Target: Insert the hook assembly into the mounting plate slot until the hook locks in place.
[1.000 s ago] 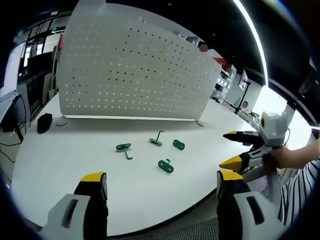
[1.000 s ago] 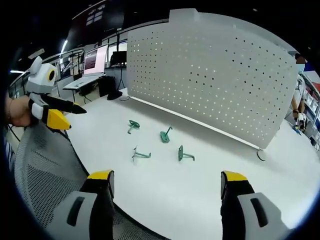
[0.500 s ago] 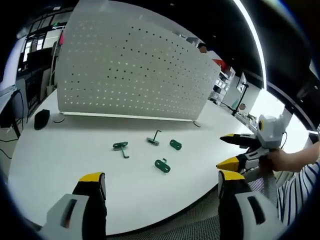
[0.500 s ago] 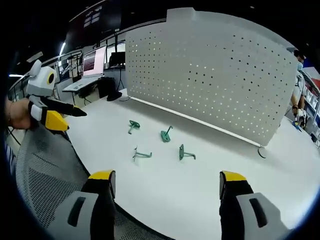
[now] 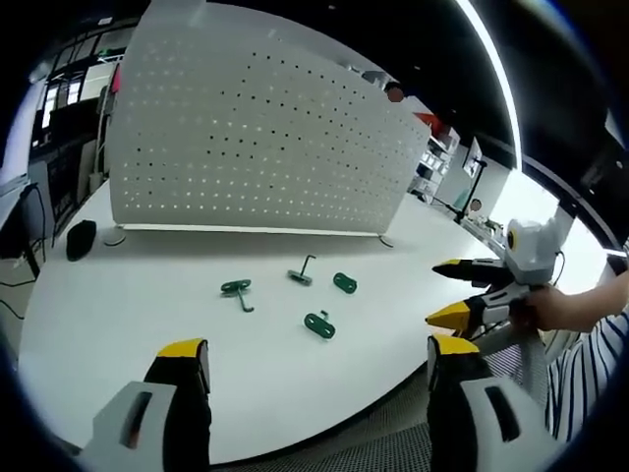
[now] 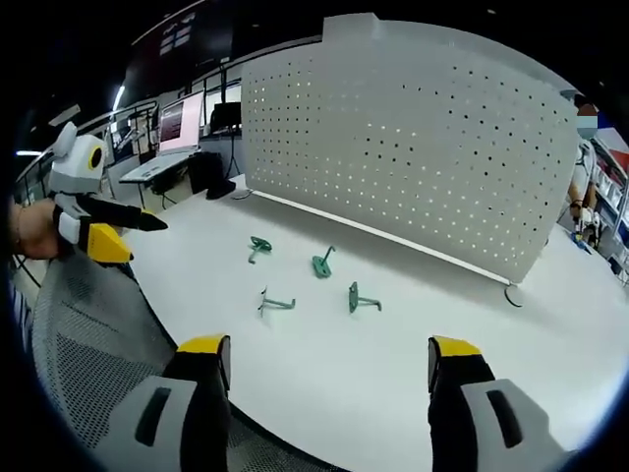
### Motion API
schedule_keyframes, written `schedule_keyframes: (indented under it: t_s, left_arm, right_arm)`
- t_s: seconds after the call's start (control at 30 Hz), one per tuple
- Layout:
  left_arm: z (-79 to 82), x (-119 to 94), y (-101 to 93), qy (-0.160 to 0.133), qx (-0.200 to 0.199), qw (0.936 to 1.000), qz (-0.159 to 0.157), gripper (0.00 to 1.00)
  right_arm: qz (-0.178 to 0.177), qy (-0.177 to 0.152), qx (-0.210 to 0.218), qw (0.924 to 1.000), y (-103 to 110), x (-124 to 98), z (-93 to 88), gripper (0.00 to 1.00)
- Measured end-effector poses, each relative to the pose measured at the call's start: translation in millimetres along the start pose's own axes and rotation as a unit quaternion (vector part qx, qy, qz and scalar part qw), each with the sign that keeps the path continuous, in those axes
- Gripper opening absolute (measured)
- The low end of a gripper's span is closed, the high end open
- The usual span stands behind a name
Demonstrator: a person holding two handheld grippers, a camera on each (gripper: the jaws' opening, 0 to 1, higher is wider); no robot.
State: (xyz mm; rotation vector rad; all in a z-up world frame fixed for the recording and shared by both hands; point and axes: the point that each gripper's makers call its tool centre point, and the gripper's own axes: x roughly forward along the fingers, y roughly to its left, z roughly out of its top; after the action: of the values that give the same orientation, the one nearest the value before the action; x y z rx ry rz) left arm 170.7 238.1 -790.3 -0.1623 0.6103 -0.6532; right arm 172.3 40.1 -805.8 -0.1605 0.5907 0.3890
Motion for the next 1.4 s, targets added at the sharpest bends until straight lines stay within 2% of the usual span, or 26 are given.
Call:
schedule_keyframes:
  t_s: [0.07,0.73,1.4]
  left_arm:
    - [-1.5,0.2,-1.2,0.004,0.004,1.0,-0.001,0.93]
    - [0.5,-0.3,1.2,-0.001,0.001,1.0,0.0,0.93]
    - [-0.8,0.0,0.8,0.003,0.002,1.0,-0.001,0.92]
  right_arm:
    - [-0.002,-0.011,0.004,0.9999,-1.2,-0.7,3.8,0.79]
    - [-0.001,0.004,0.009,0.9999,-0.9,1.0,-2.1,0.78]
    - [-0.002,0.002,0.012,0.9999,-1.0,-0.7,-1.5,0.76]
